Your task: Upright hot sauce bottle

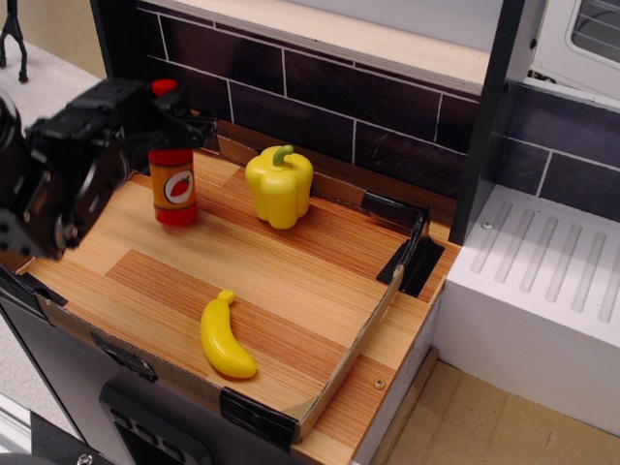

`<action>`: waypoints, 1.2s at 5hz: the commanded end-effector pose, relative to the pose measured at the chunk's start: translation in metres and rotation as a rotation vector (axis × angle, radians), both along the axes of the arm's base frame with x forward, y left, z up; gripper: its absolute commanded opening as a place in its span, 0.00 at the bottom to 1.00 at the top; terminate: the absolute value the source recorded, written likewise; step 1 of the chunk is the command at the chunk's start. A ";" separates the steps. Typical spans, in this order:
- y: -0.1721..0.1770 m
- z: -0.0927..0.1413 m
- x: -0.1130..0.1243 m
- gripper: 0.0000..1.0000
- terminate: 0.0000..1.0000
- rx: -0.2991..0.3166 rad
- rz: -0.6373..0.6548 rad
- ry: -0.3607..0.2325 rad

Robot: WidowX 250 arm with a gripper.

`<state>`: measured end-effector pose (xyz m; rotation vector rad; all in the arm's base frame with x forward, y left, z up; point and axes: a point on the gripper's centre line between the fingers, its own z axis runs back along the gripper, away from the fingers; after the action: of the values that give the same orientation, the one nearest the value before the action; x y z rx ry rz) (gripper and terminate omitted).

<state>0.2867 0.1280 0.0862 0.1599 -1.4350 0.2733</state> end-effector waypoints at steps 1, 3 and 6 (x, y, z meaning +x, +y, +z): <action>0.001 0.004 -0.011 0.00 0.00 -0.001 -0.017 -0.116; 0.009 0.031 -0.016 1.00 0.00 -0.197 0.048 -0.022; 0.015 0.078 -0.010 1.00 0.00 -0.375 0.194 0.137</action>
<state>0.2750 0.1415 0.1482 0.0038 -1.1588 0.6833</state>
